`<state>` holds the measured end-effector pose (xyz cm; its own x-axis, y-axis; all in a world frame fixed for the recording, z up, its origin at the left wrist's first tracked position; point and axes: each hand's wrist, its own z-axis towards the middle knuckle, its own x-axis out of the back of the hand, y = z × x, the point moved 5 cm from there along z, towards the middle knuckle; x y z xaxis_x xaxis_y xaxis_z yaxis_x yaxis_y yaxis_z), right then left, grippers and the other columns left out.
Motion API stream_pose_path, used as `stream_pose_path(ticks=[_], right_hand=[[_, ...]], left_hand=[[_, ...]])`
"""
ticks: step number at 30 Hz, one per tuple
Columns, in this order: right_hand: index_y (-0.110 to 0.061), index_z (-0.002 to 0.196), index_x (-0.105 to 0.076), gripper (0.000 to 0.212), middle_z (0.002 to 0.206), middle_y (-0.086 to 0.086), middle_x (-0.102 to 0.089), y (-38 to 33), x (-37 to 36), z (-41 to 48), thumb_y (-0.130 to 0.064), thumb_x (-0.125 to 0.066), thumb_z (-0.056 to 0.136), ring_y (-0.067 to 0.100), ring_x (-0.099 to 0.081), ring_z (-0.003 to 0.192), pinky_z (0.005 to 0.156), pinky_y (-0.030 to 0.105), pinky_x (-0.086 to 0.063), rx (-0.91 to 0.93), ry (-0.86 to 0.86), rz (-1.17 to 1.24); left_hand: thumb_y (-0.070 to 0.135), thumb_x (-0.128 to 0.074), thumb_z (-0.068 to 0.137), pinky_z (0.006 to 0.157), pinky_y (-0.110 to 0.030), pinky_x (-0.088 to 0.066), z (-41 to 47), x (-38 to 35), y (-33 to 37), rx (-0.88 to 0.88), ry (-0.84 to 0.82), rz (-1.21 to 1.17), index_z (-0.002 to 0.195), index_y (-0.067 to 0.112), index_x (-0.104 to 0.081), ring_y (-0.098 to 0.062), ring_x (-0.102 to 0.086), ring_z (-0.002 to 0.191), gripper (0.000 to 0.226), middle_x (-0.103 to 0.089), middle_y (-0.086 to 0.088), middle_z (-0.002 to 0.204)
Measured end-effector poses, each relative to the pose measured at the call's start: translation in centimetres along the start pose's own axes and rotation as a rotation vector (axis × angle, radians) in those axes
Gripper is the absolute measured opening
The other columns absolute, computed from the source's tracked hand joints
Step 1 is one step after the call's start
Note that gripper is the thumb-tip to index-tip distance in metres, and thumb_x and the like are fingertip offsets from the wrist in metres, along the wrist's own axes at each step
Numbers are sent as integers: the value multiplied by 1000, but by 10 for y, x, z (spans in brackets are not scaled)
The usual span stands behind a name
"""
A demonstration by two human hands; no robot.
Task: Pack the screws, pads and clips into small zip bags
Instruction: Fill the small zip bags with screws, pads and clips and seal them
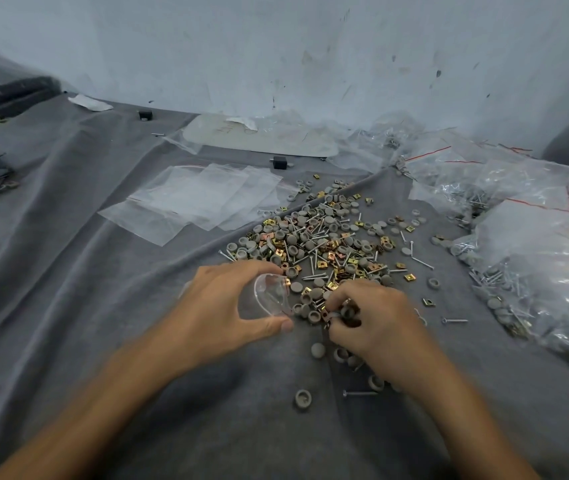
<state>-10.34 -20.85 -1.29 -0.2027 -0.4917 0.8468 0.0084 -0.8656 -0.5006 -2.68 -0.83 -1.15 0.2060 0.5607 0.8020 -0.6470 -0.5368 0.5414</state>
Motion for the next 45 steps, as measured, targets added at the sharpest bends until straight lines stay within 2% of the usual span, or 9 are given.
stream_pose_path(ticks=[13,17,21,24,29,35,37,41,45], right_hand=[[-19,89,-78,15,95,12,-77,4,4,9,-16,-82,75,22,-72,86,80,30,-60,-152,38,1006],[-19,93,-77,14,97,11,-77,-17,-15,7,-10,-81,83,19,-73,86,75,29,-59,-106,-39,1017],[-23,95,-77,13,99,4,-78,-23,-23,6,-19,-80,84,24,-76,88,77,60,-59,-139,-87,1011],[-25,96,-79,14,87,2,-77,-24,-19,6,-19,-81,84,15,-74,78,73,43,-63,-96,-25,966],[-34,103,-77,23,102,-3,-76,-24,-25,5,-22,-79,83,19,-74,95,74,69,-57,-105,-56,871],[-23,107,-71,32,122,0,-73,-32,-27,3,-9,-56,82,18,-67,118,97,60,-53,-35,-133,1054],[-23,106,-70,34,119,-1,-74,-31,-32,3,-1,-52,88,17,-69,115,84,58,-59,-50,-105,1036],[-24,101,-67,30,107,-6,-76,-34,-31,2,4,-66,90,12,-74,98,63,13,-53,-44,43,931],[-37,97,-64,30,104,-11,-76,-33,-26,1,-12,-78,87,10,-75,88,52,21,-55,-70,92,828]], left_hand=[[87,-58,66,114,-34,-32,-2,-7,2,4,-77,-20,139,47,-43,6,-37,127,85,-47,28,141],[87,-57,63,111,-38,-39,-1,-7,5,-4,-72,-28,138,44,-46,-1,-47,128,88,-53,24,138],[89,-59,62,108,-39,-42,0,-7,6,-14,-72,-48,137,46,-46,1,-50,126,88,-54,26,136],[89,-61,62,107,-40,-44,0,-7,4,-8,-67,-66,136,45,-47,1,-51,124,87,-56,26,134],[84,-65,64,106,-40,-45,0,-8,6,-22,-74,-72,136,46,-46,2,-51,124,83,-55,26,134],[84,-64,64,109,-36,-41,1,-6,5,-13,-63,-56,139,40,-47,1,-49,126,88,-55,25,136],[81,-67,66,110,-36,-40,1,-7,5,-13,-64,-44,140,39,-47,0,-48,126,88,-54,23,137],[83,-64,64,108,-36,-42,1,-7,7,-19,-56,-54,138,40,-48,3,-51,123,87,-57,24,134],[82,-65,65,106,-36,-43,1,-6,8,-16,-59,-64,137,40,-50,4,-52,122,85,-58,25,133]])
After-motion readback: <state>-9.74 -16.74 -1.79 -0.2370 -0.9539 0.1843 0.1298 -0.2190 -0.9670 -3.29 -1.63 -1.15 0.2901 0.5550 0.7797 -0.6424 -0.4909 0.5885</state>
